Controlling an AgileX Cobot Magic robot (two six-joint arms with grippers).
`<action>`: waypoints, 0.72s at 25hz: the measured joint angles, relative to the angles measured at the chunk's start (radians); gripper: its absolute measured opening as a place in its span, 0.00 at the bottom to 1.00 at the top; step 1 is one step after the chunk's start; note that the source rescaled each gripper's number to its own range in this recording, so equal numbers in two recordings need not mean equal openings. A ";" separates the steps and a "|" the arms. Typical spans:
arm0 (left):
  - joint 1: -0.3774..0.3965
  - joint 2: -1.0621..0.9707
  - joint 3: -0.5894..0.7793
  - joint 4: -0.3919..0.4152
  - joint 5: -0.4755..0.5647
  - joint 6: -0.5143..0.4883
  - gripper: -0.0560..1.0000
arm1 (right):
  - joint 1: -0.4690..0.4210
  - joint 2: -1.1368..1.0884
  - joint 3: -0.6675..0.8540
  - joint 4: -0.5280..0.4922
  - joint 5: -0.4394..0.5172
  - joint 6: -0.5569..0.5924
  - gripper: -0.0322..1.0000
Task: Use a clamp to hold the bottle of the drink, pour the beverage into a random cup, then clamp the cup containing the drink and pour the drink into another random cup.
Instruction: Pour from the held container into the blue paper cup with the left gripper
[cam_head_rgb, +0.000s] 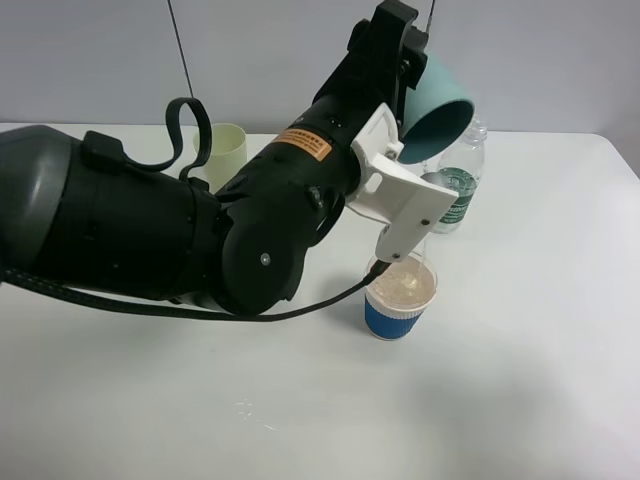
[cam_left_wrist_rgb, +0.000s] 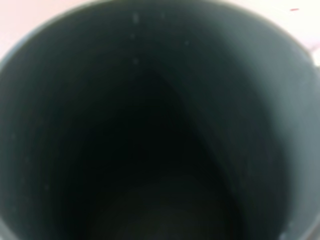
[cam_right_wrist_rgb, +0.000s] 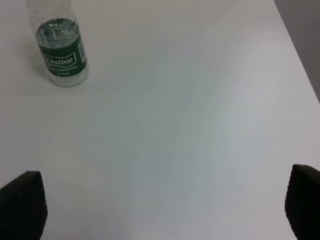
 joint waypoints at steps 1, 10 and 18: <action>0.000 0.000 0.000 0.001 -0.006 0.000 0.07 | 0.000 0.000 0.000 0.000 0.000 0.000 1.00; 0.000 0.000 0.000 -0.032 -0.001 -0.010 0.07 | 0.000 0.000 0.000 0.000 0.000 0.000 1.00; 0.000 -0.066 0.000 -0.163 0.254 -0.255 0.07 | 0.000 0.000 0.000 0.000 0.000 0.000 1.00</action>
